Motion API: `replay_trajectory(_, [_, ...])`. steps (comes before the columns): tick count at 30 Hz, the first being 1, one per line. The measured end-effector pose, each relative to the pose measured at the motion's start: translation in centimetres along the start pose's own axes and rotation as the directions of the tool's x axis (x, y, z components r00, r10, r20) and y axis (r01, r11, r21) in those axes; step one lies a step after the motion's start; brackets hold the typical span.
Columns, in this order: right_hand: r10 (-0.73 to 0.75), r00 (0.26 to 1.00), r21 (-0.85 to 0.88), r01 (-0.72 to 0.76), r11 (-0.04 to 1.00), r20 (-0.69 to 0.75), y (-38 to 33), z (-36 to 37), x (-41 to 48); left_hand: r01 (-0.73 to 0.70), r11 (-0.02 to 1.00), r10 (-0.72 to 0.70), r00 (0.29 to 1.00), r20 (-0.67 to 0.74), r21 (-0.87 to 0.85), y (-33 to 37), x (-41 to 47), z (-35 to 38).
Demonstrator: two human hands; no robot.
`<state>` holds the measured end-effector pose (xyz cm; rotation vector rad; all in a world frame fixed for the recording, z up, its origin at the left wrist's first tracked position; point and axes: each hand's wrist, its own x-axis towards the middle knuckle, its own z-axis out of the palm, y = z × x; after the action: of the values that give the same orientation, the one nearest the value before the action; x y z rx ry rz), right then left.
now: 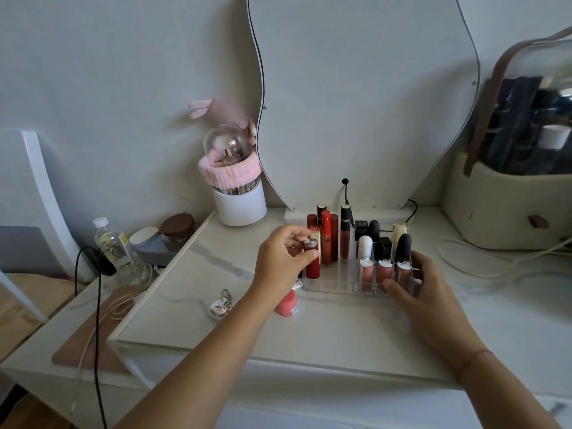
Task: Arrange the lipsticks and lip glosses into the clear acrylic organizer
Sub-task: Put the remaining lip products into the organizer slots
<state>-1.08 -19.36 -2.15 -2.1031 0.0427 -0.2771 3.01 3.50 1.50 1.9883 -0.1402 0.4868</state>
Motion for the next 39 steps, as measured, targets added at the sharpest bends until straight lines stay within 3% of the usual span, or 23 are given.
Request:
replay_trajectory(20, [0.02,1.0,-0.003,-0.02,1.0,0.011,-0.4,-0.1,-0.2,0.035,0.999,-0.037,0.999,0.033,0.038,-1.4,-0.1,-0.4])
replay_trajectory(39, [0.028,1.0,0.011,-0.028,1.0,0.015,-0.5,-0.2,-0.2,0.158,0.968,-0.147,0.987,-0.069,0.197,-2.2,-0.8,1.4])
